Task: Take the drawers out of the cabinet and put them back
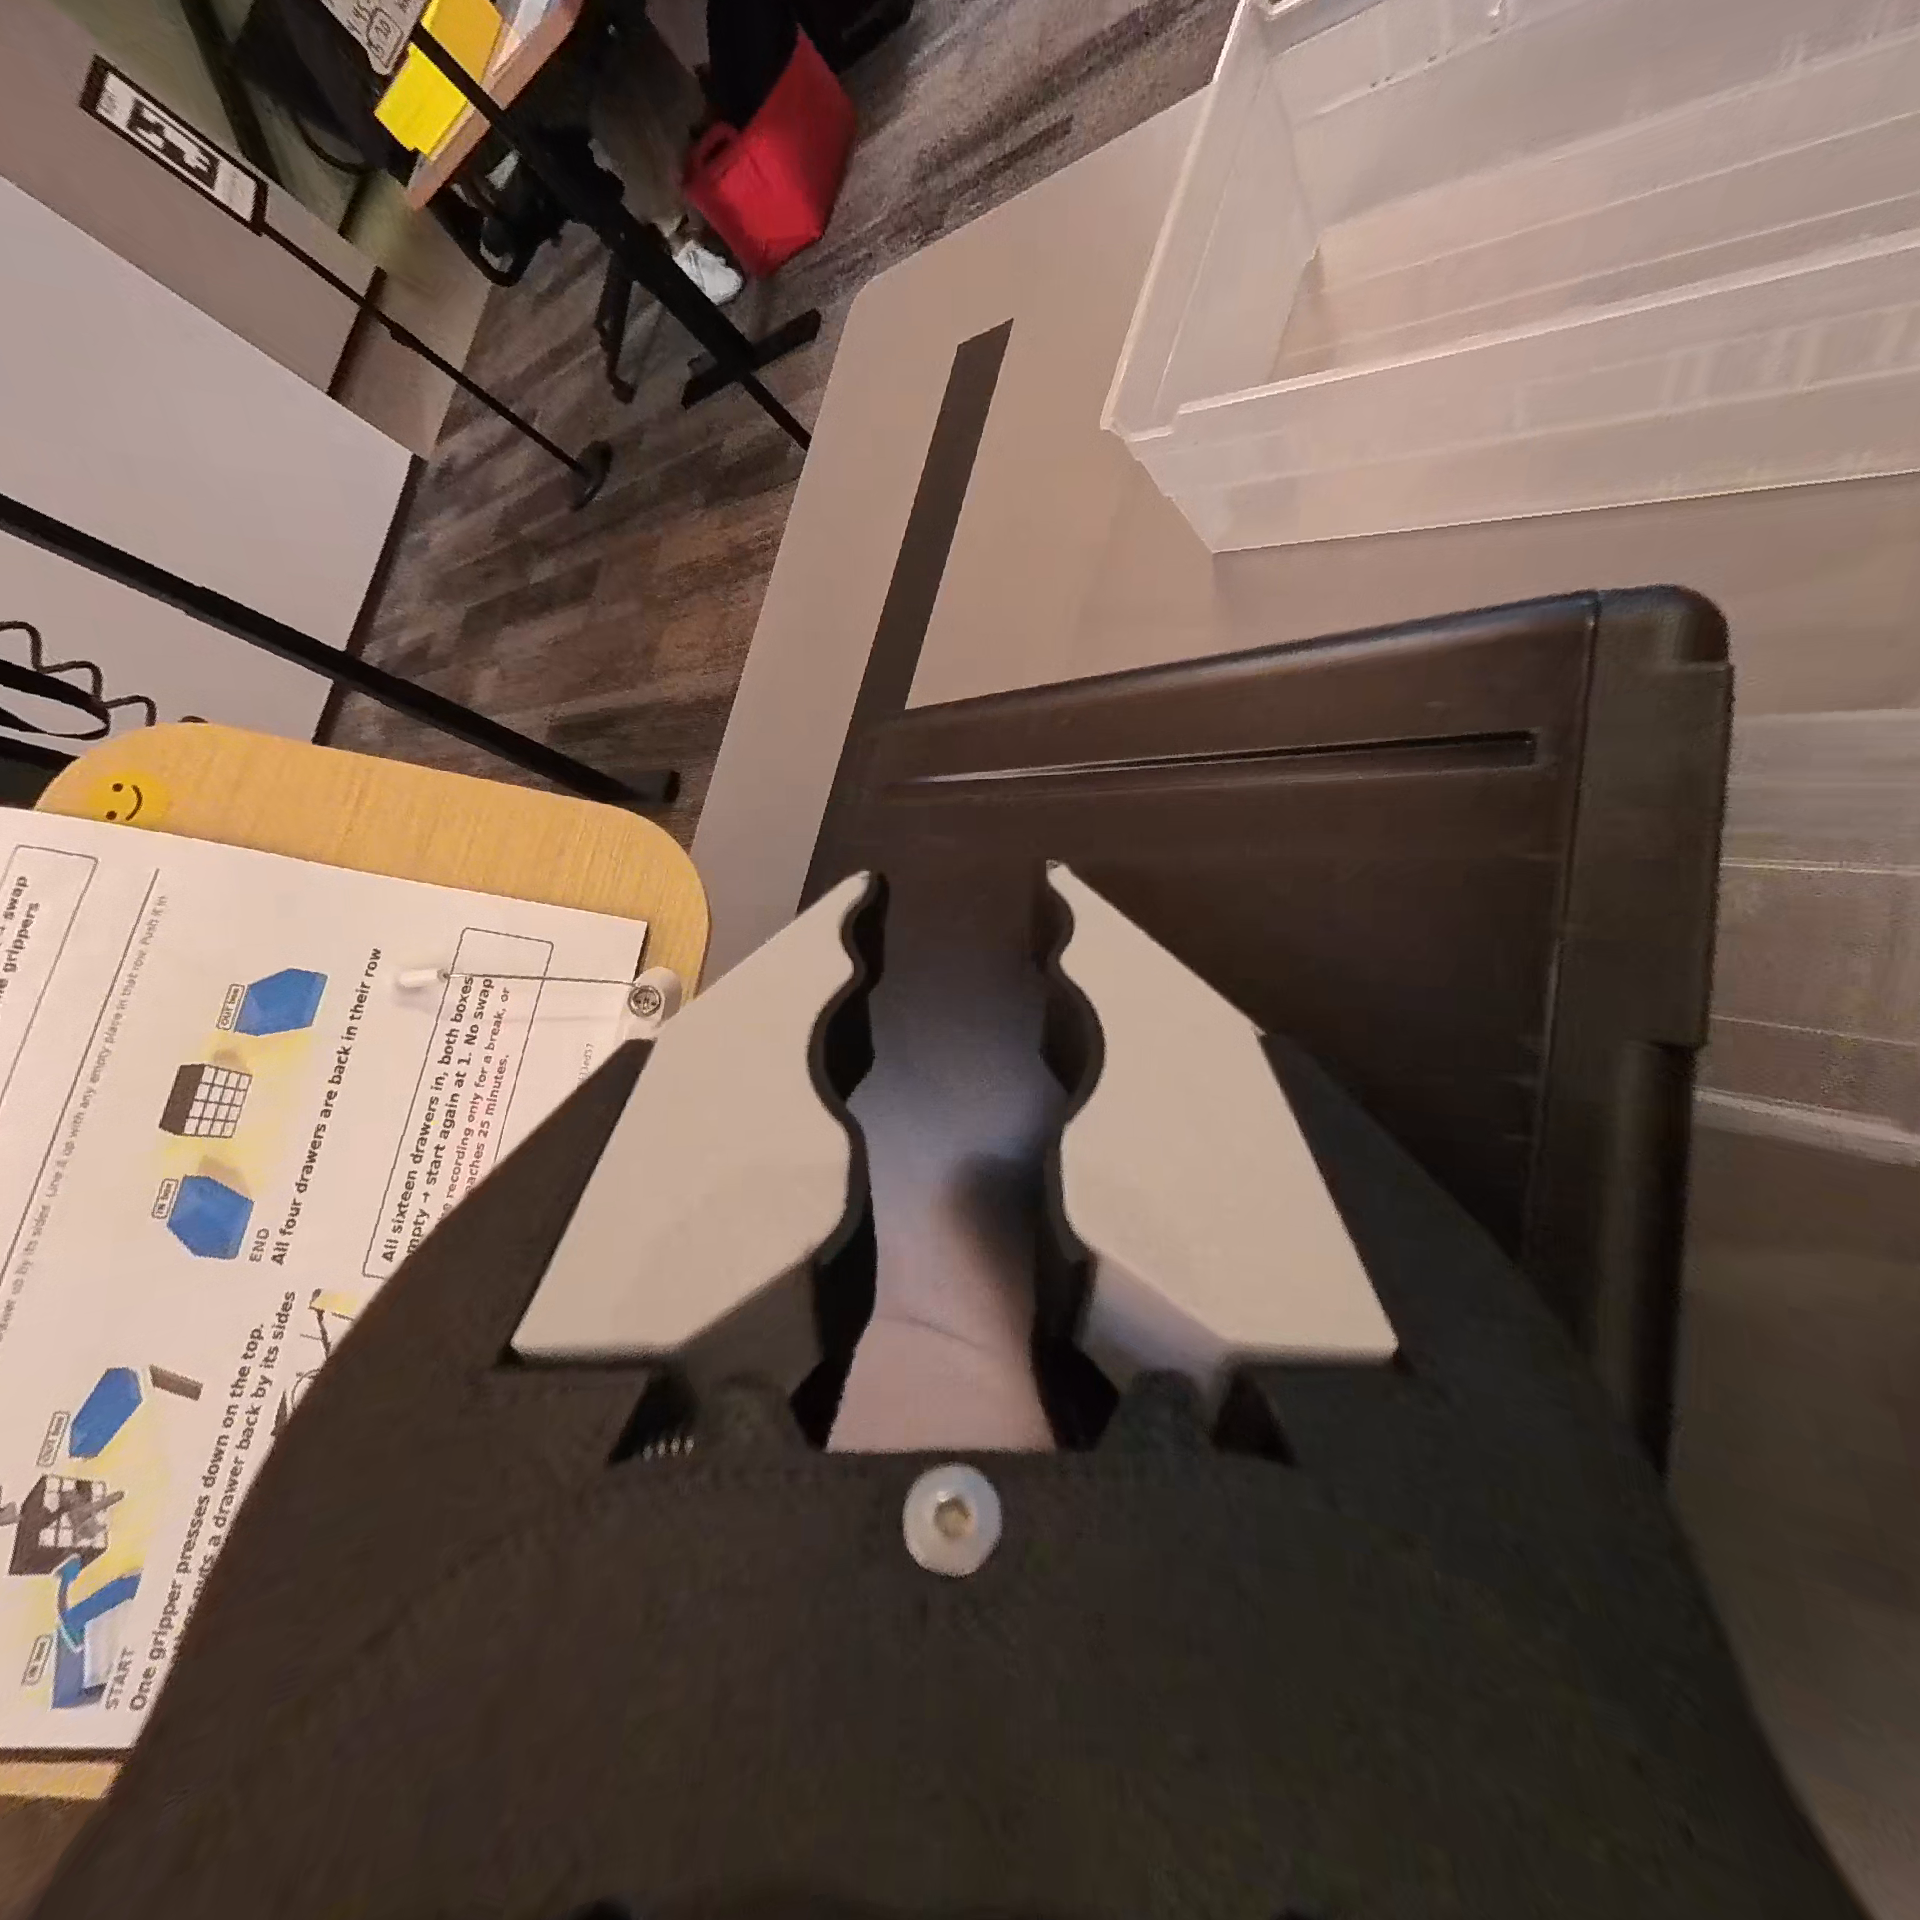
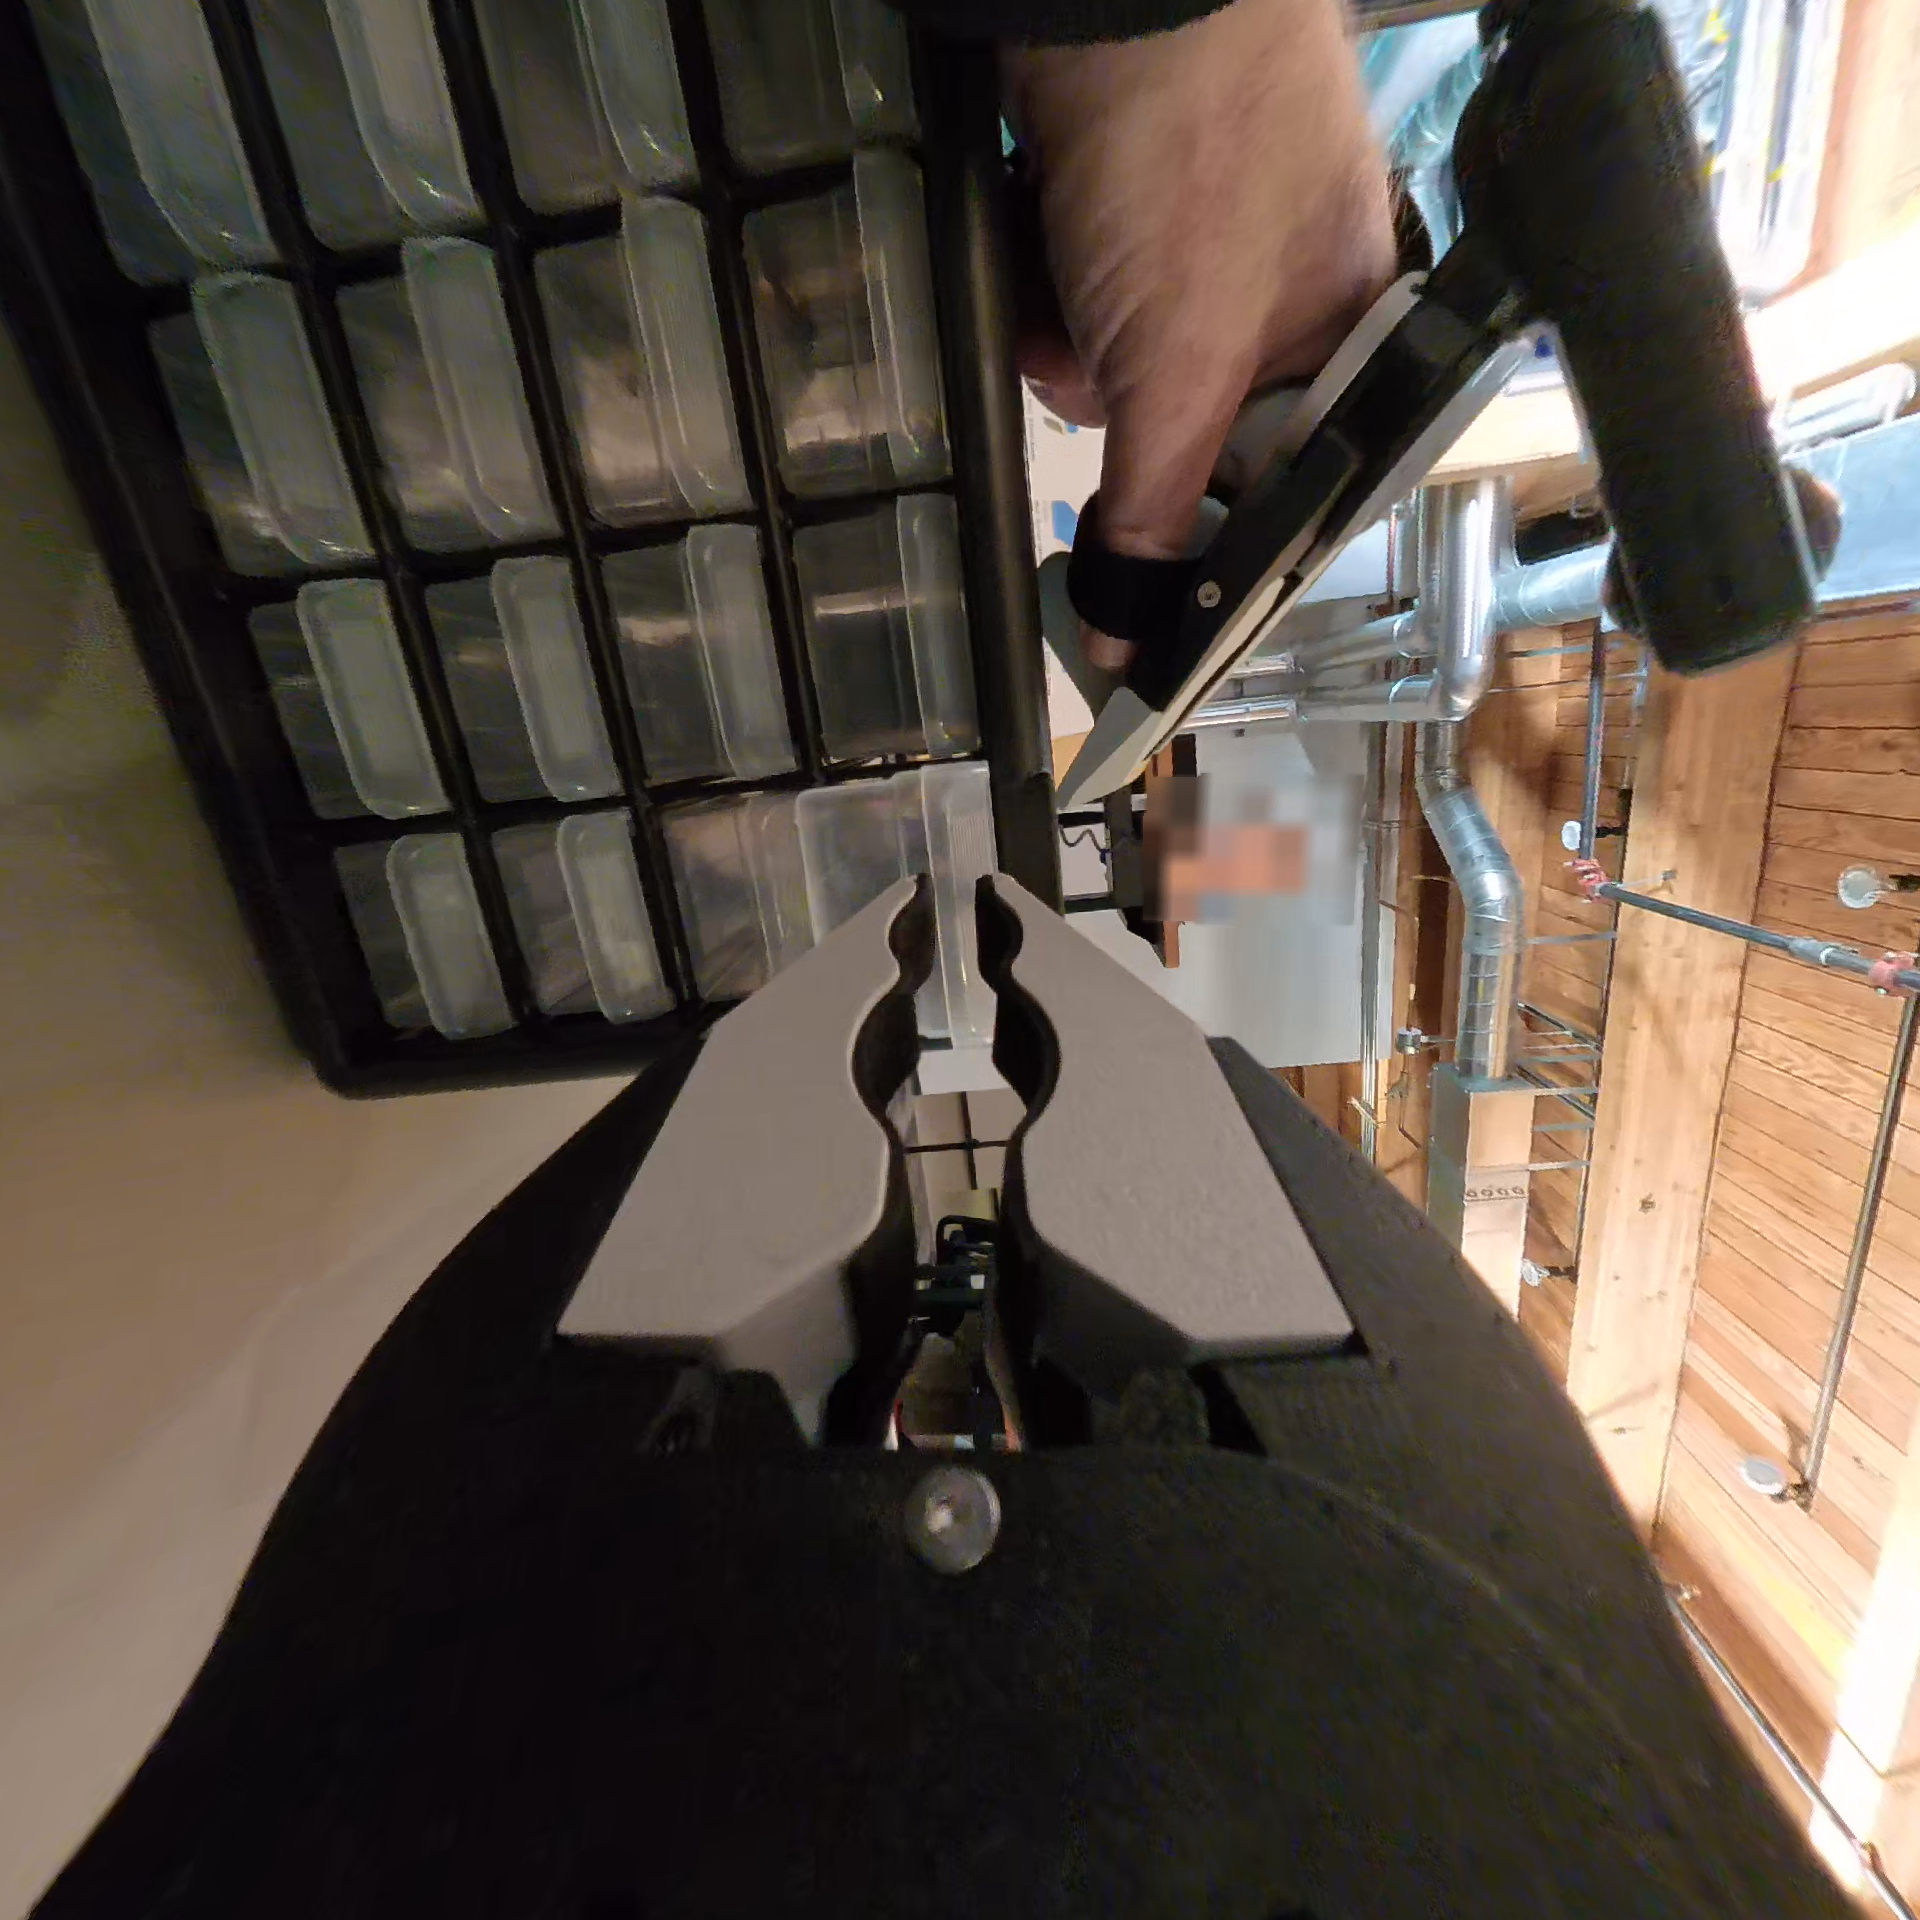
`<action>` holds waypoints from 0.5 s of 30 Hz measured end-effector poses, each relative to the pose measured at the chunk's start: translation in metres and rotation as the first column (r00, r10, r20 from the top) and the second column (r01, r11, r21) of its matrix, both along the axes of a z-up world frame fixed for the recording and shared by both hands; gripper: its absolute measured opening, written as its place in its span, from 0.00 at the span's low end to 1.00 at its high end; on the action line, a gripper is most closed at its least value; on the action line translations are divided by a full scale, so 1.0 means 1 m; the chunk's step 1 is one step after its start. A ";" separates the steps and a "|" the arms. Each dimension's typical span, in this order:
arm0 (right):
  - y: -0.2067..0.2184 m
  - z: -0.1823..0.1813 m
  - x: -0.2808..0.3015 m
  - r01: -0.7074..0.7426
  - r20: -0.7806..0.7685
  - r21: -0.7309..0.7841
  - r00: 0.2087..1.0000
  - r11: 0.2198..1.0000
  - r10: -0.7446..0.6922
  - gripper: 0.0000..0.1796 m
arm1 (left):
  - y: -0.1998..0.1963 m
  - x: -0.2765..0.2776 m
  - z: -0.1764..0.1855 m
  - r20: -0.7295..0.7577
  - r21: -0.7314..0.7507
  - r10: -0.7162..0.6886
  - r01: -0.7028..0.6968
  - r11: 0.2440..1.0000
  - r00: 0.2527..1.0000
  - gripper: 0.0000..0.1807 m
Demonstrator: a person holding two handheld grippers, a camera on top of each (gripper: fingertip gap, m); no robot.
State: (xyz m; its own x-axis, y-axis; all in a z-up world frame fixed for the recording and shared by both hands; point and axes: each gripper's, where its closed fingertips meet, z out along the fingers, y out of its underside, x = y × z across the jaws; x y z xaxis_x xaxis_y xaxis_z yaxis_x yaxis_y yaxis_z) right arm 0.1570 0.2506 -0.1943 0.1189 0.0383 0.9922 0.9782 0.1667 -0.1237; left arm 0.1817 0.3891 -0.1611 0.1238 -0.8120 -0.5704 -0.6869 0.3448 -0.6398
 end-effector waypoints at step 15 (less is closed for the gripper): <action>-0.062 0.006 -0.014 -0.024 0.014 0.062 1.000 0.998 0.024 0.02 | 0.000 0.000 -0.001 -0.004 0.005 0.001 -0.001 1.000 1.000 0.13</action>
